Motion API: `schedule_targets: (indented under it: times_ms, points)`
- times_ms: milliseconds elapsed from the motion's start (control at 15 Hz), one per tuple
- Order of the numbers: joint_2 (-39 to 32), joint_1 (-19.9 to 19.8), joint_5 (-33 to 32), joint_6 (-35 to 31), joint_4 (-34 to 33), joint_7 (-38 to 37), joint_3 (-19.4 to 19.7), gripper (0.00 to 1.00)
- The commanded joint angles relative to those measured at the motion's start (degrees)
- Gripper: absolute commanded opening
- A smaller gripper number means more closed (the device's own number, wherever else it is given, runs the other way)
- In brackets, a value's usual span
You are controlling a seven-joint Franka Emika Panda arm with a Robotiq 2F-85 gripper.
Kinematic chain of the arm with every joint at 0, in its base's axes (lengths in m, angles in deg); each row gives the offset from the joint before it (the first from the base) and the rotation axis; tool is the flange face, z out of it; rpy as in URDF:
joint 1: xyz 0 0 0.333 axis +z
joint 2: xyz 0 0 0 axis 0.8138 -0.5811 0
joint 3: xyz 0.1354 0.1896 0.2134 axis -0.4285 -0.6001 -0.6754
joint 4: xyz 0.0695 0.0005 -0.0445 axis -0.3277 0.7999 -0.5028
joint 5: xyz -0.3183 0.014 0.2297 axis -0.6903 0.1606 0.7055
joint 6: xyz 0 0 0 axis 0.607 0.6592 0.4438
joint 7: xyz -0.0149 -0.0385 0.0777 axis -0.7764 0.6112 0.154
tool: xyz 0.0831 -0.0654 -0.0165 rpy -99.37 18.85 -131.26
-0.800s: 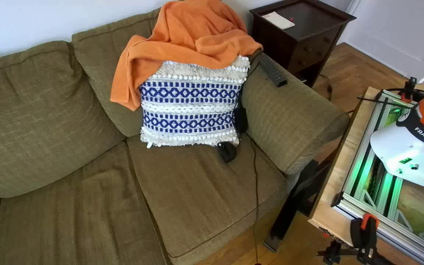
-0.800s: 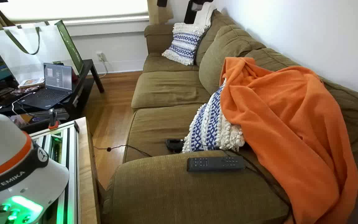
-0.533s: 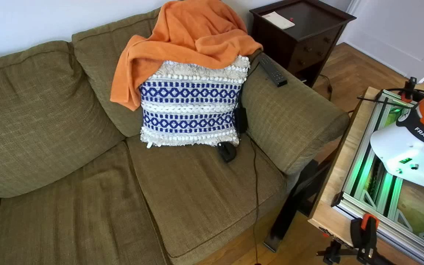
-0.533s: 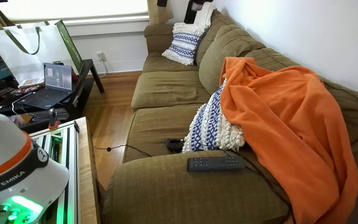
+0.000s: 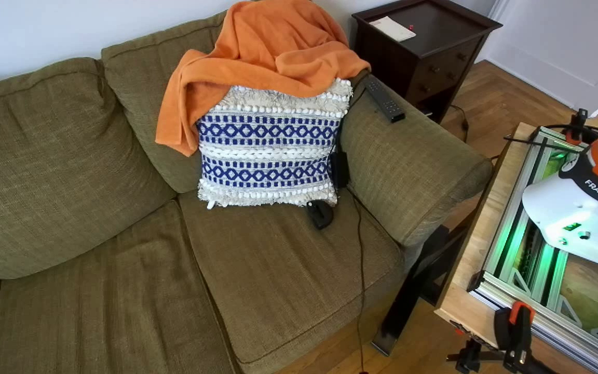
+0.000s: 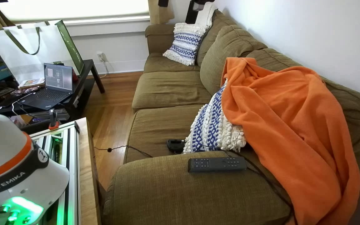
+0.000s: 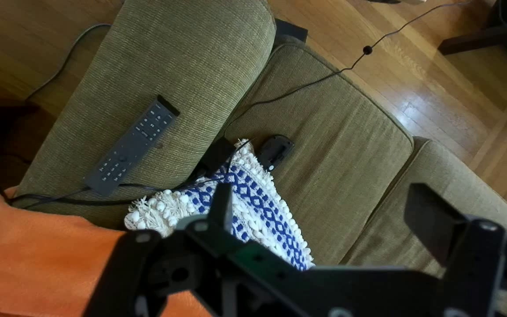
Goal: Use the orange towel to cover the pillow
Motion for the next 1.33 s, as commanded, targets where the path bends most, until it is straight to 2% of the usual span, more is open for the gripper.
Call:
schedule_targets:
  times_ms: [0, 333, 733, 1267]
  points:
    - [-2.9, -0.5, -2.5, -2.7, -1.7, -2.1, -3.2, 1.00]
    - [-11.9, 1.3, -12.0, -8.7, -4.8, -3.3, -9.4, 1.00]
    - [-26.7, 0.6, -20.8, -8.1, -17.8, 6.0, -10.8, 1.00]
    - [-40.6, -2.1, -21.0, -14.5, -29.4, 20.3, -11.1, 1.00]
